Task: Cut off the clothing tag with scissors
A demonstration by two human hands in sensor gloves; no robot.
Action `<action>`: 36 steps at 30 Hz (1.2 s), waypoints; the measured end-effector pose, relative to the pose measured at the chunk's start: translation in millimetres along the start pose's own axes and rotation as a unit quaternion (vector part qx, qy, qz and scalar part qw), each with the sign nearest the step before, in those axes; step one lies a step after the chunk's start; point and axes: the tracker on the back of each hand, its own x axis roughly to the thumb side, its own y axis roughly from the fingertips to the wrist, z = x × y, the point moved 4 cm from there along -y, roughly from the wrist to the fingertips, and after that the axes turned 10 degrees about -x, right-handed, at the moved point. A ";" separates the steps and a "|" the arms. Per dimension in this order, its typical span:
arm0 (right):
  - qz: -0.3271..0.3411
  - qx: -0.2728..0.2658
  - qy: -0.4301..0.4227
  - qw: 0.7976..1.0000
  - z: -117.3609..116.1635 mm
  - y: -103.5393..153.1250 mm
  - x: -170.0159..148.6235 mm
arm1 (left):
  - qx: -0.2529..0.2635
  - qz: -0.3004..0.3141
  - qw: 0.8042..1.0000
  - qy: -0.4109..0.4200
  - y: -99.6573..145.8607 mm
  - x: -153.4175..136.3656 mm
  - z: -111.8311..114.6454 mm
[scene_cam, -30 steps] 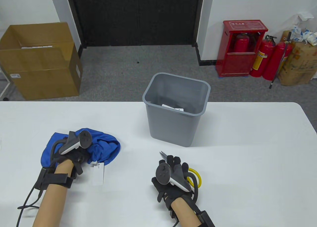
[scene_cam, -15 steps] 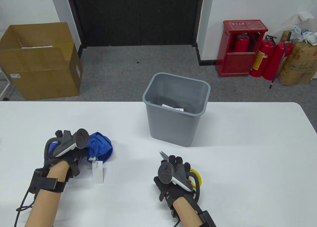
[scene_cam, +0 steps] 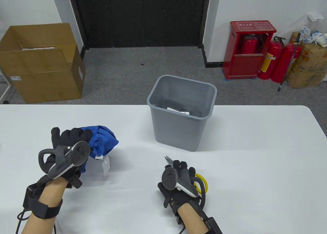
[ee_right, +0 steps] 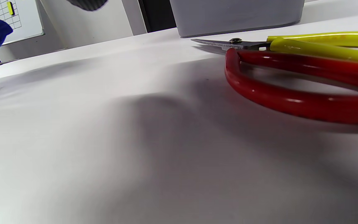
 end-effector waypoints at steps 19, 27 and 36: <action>-0.092 -0.083 0.008 0.992 30.9 -5.1 -49.6 | -0.057 0.035 0.992 0.106 16.2 19.6 20.9; -0.146 0.013 0.042 0.988 12.2 -9.9 -77.7 | -0.063 0.038 0.990 0.118 15.5 18.4 20.4; -0.146 0.049 0.103 0.983 -3.1 -22.1 -65.7 | -0.050 0.039 0.989 0.133 15.9 14.7 16.9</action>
